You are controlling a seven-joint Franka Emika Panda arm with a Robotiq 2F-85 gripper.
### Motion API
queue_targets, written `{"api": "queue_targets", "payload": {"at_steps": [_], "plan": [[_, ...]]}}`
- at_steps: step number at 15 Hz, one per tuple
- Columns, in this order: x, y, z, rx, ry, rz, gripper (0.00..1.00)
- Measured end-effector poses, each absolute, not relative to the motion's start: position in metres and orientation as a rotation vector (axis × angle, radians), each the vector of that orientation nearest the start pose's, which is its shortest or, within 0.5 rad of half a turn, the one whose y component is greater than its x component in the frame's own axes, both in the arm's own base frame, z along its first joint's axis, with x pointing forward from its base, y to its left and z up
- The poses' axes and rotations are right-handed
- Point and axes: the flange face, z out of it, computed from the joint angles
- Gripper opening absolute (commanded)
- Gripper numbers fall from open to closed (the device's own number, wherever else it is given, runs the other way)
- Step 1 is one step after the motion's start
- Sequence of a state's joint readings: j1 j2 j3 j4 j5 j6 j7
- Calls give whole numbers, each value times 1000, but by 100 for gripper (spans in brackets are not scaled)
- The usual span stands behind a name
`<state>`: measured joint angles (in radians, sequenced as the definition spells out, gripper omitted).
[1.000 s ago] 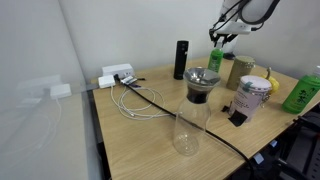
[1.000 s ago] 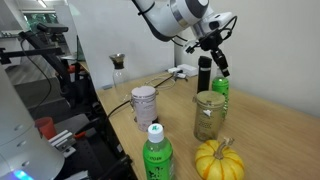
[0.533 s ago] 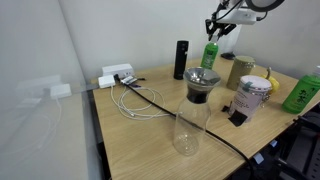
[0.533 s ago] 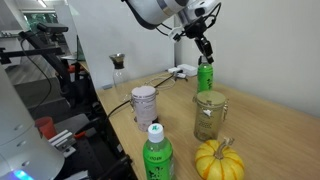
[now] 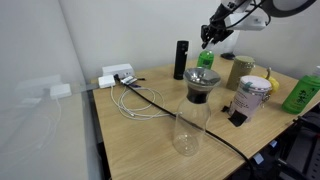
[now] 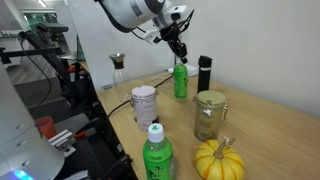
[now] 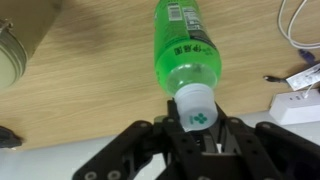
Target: Get the green bottle that is near the black flask and put it near the black cable.
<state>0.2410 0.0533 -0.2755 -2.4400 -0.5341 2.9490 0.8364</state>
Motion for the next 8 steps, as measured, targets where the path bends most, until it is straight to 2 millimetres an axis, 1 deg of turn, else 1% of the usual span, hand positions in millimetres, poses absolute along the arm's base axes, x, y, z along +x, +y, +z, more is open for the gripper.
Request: {"api": "queue_targets", "payload": {"at_steps": [1, 5, 8], "plan": [[512, 25, 321, -3031, 497, -784, 8], [494, 57, 308, -3016, 248, -805, 8], [476, 81, 295, -3006, 65, -783, 8]]}}
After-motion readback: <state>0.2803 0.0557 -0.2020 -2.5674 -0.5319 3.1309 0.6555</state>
